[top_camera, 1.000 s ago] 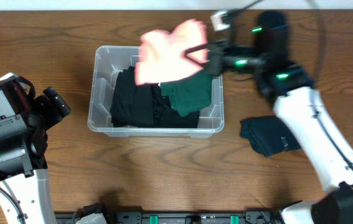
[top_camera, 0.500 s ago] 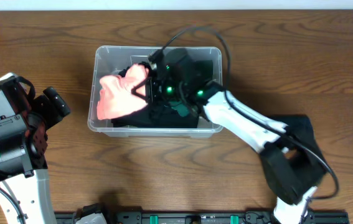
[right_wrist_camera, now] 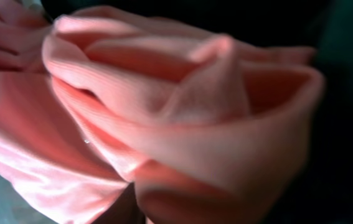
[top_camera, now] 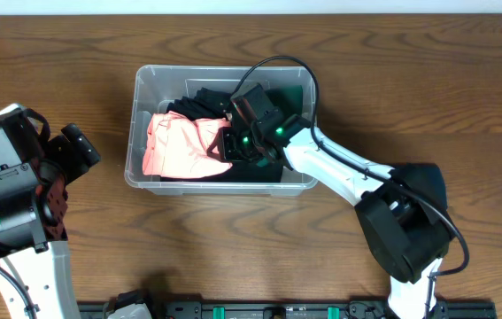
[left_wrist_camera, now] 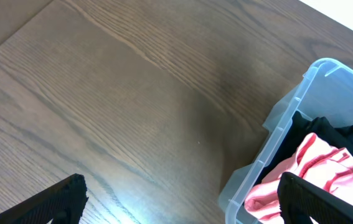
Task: Pack container
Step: 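Press the pink shirt down inside the bin with the right gripper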
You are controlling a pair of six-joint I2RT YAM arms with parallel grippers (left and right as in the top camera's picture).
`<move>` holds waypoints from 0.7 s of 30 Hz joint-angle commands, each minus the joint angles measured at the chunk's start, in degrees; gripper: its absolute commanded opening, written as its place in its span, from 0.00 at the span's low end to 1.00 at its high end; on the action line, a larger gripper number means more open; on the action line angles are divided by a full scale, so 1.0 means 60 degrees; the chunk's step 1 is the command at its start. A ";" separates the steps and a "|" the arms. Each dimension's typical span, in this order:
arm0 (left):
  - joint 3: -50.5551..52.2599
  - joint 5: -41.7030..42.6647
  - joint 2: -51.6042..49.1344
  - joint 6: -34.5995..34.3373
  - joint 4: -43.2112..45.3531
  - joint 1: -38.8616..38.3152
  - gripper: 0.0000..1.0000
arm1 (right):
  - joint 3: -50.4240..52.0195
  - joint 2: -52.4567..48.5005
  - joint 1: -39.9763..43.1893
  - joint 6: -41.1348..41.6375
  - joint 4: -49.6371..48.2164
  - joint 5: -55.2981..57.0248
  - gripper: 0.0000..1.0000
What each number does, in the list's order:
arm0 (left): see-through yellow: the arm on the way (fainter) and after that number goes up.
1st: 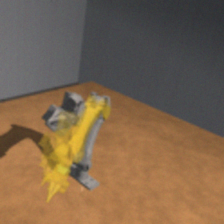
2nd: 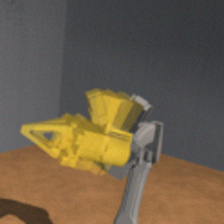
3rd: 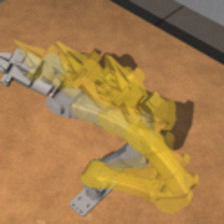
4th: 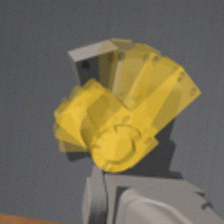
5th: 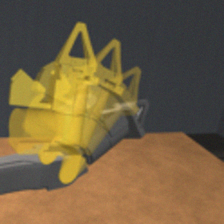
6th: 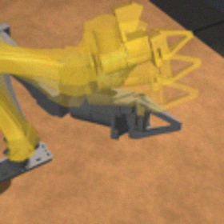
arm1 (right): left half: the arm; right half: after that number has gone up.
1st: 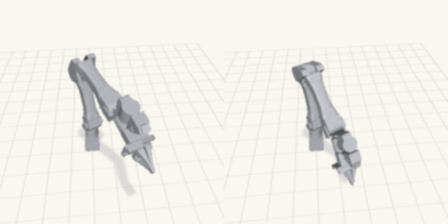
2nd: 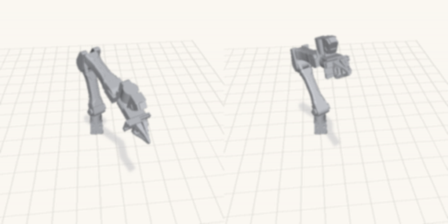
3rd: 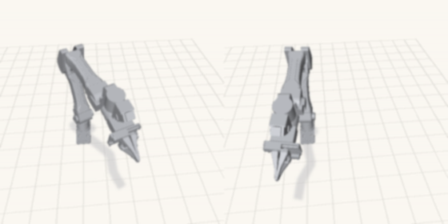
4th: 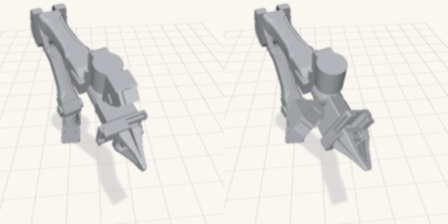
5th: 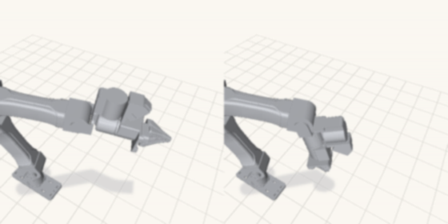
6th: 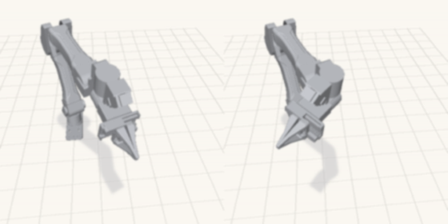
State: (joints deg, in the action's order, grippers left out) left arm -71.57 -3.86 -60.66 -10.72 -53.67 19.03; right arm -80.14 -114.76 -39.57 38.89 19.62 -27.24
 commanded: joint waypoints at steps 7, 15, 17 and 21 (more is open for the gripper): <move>0.0015 -0.0117 0.0007 -0.0091 -0.0015 0.0051 0.98 | 0.0098 0.2335 -0.0171 -0.1497 0.0627 0.1749 0.37; 0.0015 -0.0117 0.0007 -0.0091 -0.0015 0.0051 0.98 | 0.0102 0.2306 -0.0532 -0.1038 -0.2127 -0.0266 0.33; 0.0015 -0.0117 0.0007 -0.0091 -0.0015 0.0051 0.98 | 0.0102 0.1909 -0.0546 -0.0747 -0.2612 -0.0331 0.29; 0.0015 -0.0117 0.0007 -0.0087 -0.0015 0.0051 0.98 | 0.0102 0.0667 -0.0616 -0.0310 -0.3581 -0.0517 0.18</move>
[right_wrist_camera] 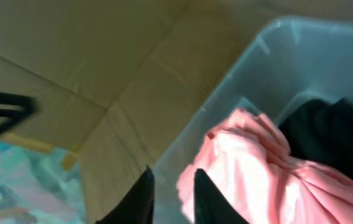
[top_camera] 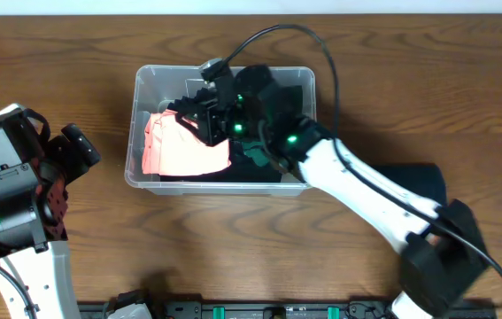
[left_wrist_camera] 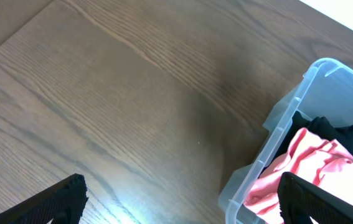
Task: Pack container
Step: 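Press the pink shirt down inside the bin with the right gripper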
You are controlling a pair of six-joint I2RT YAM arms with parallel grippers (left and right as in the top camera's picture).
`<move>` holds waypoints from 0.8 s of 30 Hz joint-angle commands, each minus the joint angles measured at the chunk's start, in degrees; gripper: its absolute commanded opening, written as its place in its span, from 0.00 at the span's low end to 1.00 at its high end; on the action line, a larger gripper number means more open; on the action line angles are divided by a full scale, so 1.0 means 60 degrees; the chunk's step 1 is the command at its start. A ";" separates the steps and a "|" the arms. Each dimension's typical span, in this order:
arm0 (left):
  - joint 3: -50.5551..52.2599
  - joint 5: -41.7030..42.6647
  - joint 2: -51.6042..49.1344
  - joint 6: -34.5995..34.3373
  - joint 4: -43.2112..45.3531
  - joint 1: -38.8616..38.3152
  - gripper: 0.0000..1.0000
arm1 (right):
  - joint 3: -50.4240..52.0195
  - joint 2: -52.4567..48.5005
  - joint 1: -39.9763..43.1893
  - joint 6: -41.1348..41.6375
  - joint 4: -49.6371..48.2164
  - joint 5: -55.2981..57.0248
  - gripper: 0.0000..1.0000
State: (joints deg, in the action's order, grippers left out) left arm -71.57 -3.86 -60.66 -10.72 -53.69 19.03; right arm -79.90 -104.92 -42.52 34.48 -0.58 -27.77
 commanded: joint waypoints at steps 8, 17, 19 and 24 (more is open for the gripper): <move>0.0015 -0.0117 0.0007 -0.0091 -0.0011 0.0051 0.98 | 0.0062 -0.3056 -0.0222 0.0331 -0.0018 -0.0688 0.07; 0.0015 -0.0117 0.0007 -0.0087 -0.0011 0.0051 0.98 | 0.0058 -0.2033 -0.0091 -0.0878 0.1508 -0.0634 0.22; 0.0015 -0.0117 0.0007 -0.0091 -0.0015 0.0051 0.98 | 0.0058 -0.1206 0.0095 -0.1282 0.2011 -0.0627 0.29; 0.0015 -0.0117 0.0007 -0.0091 -0.0011 0.0051 0.98 | 0.0058 0.1512 0.1428 -0.1585 0.3555 -0.0616 0.60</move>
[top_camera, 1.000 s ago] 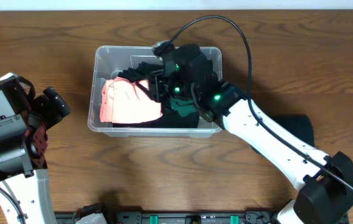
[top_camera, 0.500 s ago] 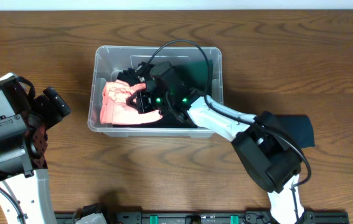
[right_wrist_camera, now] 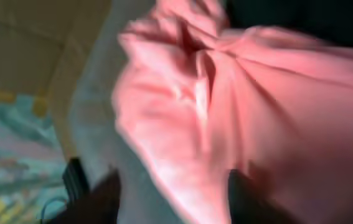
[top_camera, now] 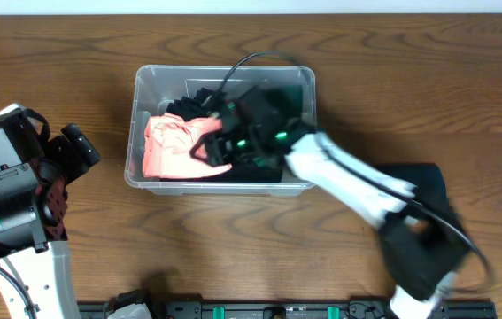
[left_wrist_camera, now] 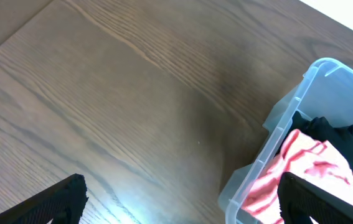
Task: Pack container
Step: 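Press the pink shirt down inside the bin with the right gripper, then withdraw the right gripper and reach to the navy garment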
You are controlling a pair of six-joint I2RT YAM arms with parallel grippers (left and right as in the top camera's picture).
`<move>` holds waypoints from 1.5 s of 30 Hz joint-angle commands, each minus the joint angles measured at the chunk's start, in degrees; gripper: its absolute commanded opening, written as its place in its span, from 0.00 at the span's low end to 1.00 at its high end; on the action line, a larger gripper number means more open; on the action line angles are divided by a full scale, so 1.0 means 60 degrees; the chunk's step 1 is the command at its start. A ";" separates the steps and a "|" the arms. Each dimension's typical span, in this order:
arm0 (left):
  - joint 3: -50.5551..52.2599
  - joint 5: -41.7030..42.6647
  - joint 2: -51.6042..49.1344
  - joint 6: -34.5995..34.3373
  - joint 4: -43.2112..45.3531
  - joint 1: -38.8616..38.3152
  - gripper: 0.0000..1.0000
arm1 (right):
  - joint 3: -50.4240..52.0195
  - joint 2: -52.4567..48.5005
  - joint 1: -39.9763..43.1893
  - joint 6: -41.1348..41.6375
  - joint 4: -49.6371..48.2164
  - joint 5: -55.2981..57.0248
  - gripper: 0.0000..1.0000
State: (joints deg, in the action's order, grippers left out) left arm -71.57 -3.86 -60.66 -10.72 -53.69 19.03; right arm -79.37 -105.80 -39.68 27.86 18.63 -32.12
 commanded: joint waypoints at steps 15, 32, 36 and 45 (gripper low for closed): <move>0.0015 -0.0117 0.0007 -0.0091 -0.0011 0.0051 0.98 | 0.0015 0.4324 0.9311 -0.1825 0.7187 0.2747 0.92; 0.0015 -0.0117 0.0007 -0.0091 -0.0011 0.0051 0.98 | 0.3982 0.3508 1.2499 -0.2838 0.5380 0.2830 0.91; 0.0015 -0.0117 0.0007 -0.0091 -0.0011 0.0051 0.98 | 0.4991 0.3311 1.2575 -0.2284 0.4171 0.2965 0.90; 0.0015 -0.0117 0.0007 -0.0087 -0.0011 0.0051 0.98 | 0.6404 0.2932 1.2539 -0.2218 0.2320 0.2444 0.90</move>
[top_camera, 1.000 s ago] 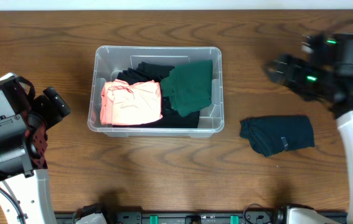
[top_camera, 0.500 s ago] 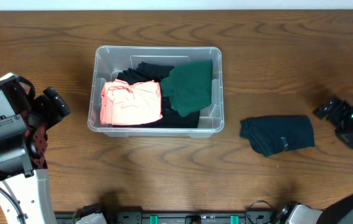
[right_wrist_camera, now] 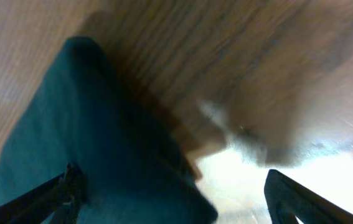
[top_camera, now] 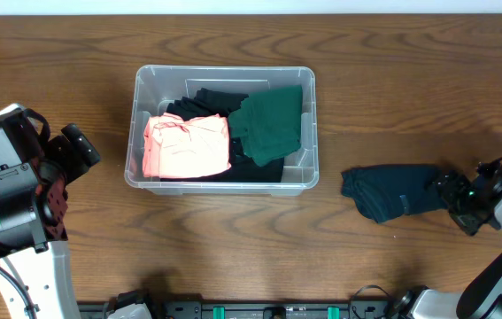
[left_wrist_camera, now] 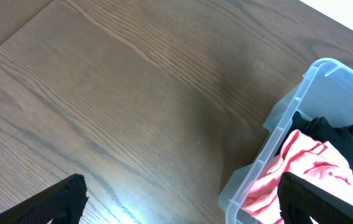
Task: Pack container
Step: 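Withdraw the right gripper and reach to the navy garment, then grasp the navy garment with the right gripper and lift it, then carry the navy garment left and lower it into the bin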
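Observation:
A clear plastic container (top_camera: 224, 70) stands on the wooden table. Inside it lie a pink garment (top_camera: 184, 149) at the left, black clothes (top_camera: 206, 99) and a green garment (top_camera: 268, 128) at the right. A folded dark teal garment (top_camera: 388, 193) lies on the table right of the container. My right gripper (top_camera: 454, 198) sits open at that garment's right edge; in the right wrist view the teal garment (right_wrist_camera: 89, 137) fills the left side between the fingers (right_wrist_camera: 70, 186). My left gripper (top_camera: 81, 149) hangs open left of the container, holding nothing.
In the left wrist view the container's corner (left_wrist_camera: 288, 112) and the pink garment (left_wrist_camera: 307, 168) show at the right, with bare wood elsewhere. The table's far edge runs along the top of the overhead view.
My right gripper has left the container, where it was at the pink garment, and now stands open at the teal garment on the right of the table. The left arm has not moved.
My right gripper was in the container at the pink garment's right edge, then over its back part, then down on the pink cloth. The pink garment now lies flat in the container's left half, and the gripper is outside by the teal garment.

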You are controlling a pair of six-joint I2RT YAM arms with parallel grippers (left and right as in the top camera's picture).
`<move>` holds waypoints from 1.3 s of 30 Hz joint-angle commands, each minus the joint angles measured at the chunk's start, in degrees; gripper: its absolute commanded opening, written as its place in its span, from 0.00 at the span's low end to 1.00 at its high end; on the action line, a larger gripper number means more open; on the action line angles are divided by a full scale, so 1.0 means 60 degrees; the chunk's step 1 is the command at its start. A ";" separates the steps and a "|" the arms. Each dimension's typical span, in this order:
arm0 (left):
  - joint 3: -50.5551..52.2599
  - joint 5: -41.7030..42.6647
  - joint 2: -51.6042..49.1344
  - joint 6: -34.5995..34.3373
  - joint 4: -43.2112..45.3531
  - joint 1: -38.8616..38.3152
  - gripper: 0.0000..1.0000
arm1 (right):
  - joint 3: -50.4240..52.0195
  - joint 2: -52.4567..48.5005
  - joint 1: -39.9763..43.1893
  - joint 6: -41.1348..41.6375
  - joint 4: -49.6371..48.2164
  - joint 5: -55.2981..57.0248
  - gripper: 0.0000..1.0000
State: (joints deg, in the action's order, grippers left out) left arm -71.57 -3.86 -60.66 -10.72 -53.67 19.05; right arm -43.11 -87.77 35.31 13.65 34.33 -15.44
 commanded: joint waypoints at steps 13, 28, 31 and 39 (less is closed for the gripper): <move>0.0015 -0.0117 0.0007 -0.0091 -0.0018 0.0047 0.98 | 0.1286 -0.0073 -0.0047 0.0291 -0.2102 -0.1501 0.52; 0.0015 -0.0117 0.0007 -0.0091 -0.0018 0.0047 0.98 | 0.0568 0.0871 -0.0149 0.0987 -0.2386 -0.6430 0.01; 0.0015 -0.0117 0.0007 -0.0091 -0.0015 0.0047 0.98 | 0.0135 0.1683 -0.0233 0.1727 -0.2925 -0.8051 0.01; 0.0015 -0.0117 0.0007 -0.0091 -0.0015 0.0047 0.98 | -0.0117 0.3694 -0.1738 0.6648 -0.6921 -0.8950 0.01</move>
State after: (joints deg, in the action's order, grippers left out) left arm -71.57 -3.86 -60.66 -10.72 -53.67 19.05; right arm -43.09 -68.34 29.02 37.32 -3.53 -63.53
